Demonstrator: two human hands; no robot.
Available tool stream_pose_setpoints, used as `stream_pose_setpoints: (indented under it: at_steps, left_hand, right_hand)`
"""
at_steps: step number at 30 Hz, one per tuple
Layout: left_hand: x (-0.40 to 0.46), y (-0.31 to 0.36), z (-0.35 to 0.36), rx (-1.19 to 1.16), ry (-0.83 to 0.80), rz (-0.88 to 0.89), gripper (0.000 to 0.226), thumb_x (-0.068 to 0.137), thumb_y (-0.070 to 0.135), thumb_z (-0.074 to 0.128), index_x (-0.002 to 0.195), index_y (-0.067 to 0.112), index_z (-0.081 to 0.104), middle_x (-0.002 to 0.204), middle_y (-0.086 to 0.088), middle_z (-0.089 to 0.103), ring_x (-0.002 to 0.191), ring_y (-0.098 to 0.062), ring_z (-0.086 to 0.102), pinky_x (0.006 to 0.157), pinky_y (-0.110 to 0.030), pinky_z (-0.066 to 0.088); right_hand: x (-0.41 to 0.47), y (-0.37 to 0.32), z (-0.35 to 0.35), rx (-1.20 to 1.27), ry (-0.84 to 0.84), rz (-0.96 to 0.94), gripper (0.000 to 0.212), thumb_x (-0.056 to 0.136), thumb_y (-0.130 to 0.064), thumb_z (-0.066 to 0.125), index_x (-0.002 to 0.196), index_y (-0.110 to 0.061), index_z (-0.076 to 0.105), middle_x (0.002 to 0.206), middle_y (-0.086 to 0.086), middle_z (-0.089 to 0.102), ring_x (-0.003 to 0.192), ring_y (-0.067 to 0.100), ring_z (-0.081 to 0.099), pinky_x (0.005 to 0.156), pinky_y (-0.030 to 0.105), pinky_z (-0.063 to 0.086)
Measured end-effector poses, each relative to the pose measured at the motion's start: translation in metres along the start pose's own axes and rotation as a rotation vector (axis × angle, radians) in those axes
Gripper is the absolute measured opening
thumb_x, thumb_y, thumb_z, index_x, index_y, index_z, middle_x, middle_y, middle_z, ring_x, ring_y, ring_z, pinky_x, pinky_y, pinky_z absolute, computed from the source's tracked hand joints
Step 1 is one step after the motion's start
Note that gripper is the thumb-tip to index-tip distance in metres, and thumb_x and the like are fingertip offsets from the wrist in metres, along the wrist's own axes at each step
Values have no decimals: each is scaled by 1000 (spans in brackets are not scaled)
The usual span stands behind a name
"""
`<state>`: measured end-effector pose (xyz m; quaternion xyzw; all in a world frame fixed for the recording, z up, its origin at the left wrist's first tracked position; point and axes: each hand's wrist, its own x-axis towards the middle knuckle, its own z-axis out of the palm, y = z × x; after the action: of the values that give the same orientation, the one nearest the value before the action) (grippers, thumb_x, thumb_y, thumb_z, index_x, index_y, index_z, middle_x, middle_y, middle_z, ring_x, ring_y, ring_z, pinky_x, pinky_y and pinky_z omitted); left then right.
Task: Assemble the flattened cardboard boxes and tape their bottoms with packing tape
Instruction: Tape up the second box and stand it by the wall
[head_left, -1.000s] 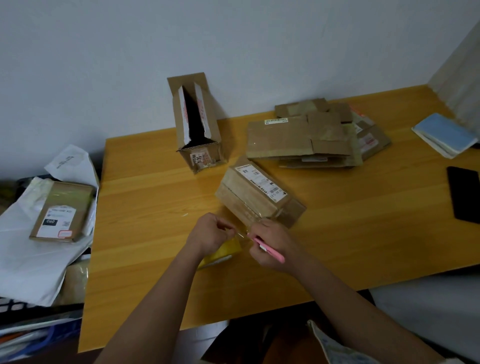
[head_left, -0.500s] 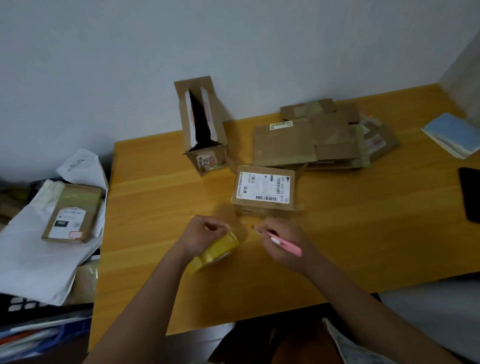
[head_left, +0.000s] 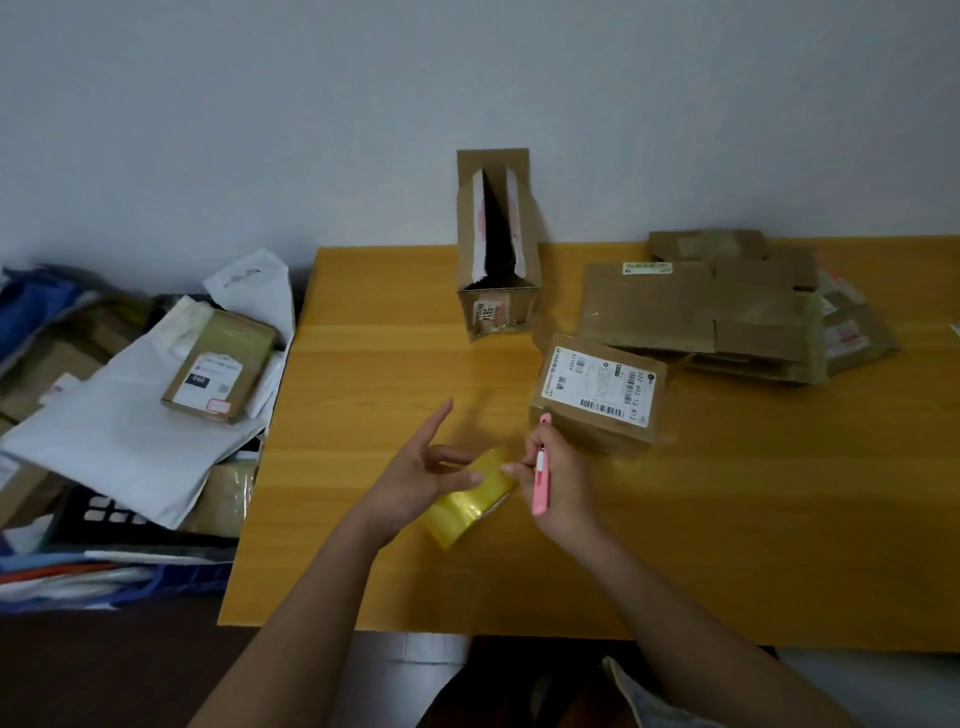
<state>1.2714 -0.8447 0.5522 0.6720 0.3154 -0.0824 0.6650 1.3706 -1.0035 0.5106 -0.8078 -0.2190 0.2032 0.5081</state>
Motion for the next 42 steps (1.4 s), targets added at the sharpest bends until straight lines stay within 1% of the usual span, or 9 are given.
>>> stream_pose_setpoints:
  at_steps: [4,10,15,22,26,31,37,39,42]
  left_hand:
    - [-15,-29,-23,244,-122,-43,108,63,12,90,145,37,24,124,-2,51,118,-13,50,81,-17,47]
    - [-32,-73,-40,210,129,133,43,72,6,76,101,14,45,106,-7,54,108,-28,53,75,-27,42]
    - [-53,-75,-78,197,264,250,52,80,15,78,125,24,53,124,9,56,121,-7,51,101,-23,42]
    - [-64,-61,-114,627,365,207,62,89,22,68,144,32,41,114,5,41,100,-15,49,87,-35,47]
    - [-59,-58,-118,867,409,162,67,89,26,67,148,32,35,109,4,35,100,-17,42,88,-32,44]
    - [-44,-47,-110,786,427,225,74,82,27,75,144,35,36,108,5,40,103,-17,40,88,-33,43]
    - [-22,-53,-93,626,311,311,56,87,29,70,134,47,47,117,6,42,109,-15,42,93,-30,40]
    - [-15,-49,-89,677,294,307,57,88,31,68,135,51,43,115,7,42,105,-14,39,92,-27,36]
    - [-11,-44,-85,708,287,290,58,87,32,69,135,51,43,112,6,42,100,-15,37,90,-27,35]
  right_hand:
    - [6,-2,6,-45,40,1,50,81,2,72,70,-29,34,67,-6,43,58,5,38,54,20,35]
    - [12,-11,32,-17,12,-30,49,80,4,71,71,-27,34,65,-8,38,56,2,33,53,17,30]
    - [18,-30,59,15,-37,-128,51,81,11,68,70,-25,34,67,-1,37,56,0,37,52,8,33]
    - [30,-34,88,22,-63,-117,51,80,8,71,70,-26,34,65,-4,38,54,0,38,51,10,32]
    - [42,-28,91,-31,-36,-95,50,81,8,68,71,-27,35,67,3,42,57,8,41,53,22,40]
    - [53,-12,91,-236,-51,30,38,80,-14,78,78,-20,40,70,-2,60,65,19,60,56,33,42]
    - [59,9,83,-403,-56,106,30,85,-6,72,88,-15,44,71,1,60,63,16,63,47,27,42]
    - [59,8,82,-605,-106,94,20,93,-16,65,101,-14,47,73,-3,61,62,14,62,46,24,38]
    - [60,2,82,-929,-174,34,32,98,-28,54,123,-15,39,89,3,69,75,22,67,54,29,47]
